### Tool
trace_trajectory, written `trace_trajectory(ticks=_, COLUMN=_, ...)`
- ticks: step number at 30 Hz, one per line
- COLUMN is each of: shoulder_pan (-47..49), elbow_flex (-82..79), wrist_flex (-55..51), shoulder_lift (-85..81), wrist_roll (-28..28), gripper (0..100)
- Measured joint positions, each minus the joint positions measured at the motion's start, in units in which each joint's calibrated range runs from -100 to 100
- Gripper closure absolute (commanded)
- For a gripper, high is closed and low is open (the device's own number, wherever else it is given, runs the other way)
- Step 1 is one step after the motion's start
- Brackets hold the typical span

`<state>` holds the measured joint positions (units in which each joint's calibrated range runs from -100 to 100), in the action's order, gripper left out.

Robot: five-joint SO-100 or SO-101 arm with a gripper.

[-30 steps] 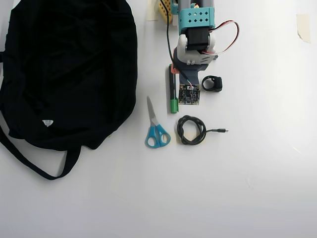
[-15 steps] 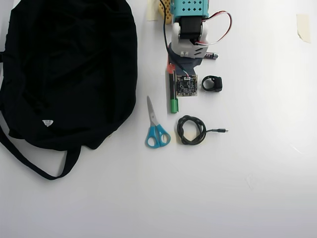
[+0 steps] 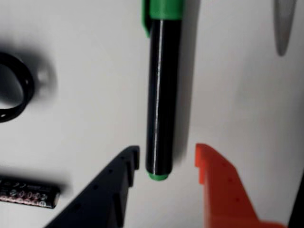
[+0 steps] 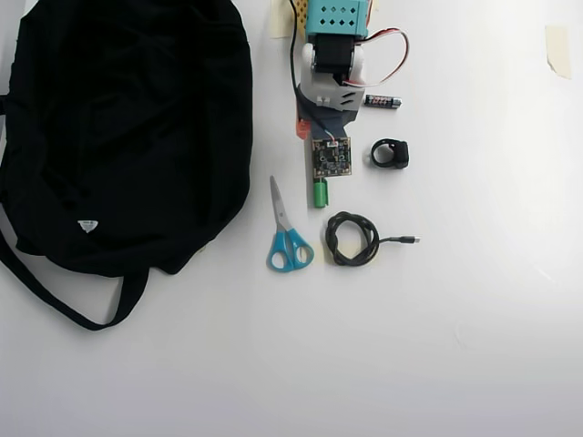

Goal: Put the green marker into the black bag

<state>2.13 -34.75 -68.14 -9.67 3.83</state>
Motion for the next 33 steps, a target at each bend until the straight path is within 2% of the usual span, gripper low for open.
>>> trace_trajectory(ticks=6, shoulder_pan=1.03, elbow_flex=-1.49, wrist_flex=0.94, shoulder_lift=0.0, wrist_roll=-0.29, gripper=84)
trace_trajectory(ticks=11, shoulder_pan=0.66, elbow_flex=-1.49, wrist_flex=2.06, shoulder_lift=0.0, wrist_roll=-1.56, gripper=77)
trace_trajectory(ticks=19, shoulder_pan=0.44, elbow_flex=-1.49, wrist_flex=2.66, shoulder_lift=0.0, wrist_roll=-1.81, gripper=76)
trace_trajectory(ticks=24, shoulder_pan=0.51, elbow_flex=-2.44, wrist_flex=3.86, shoulder_lift=0.0, wrist_roll=-1.81, gripper=70)
trace_trajectory(ticks=33, shoulder_pan=0.51, elbow_flex=-5.27, wrist_flex=7.13, shoulder_lift=0.0, wrist_roll=-2.69, gripper=71)
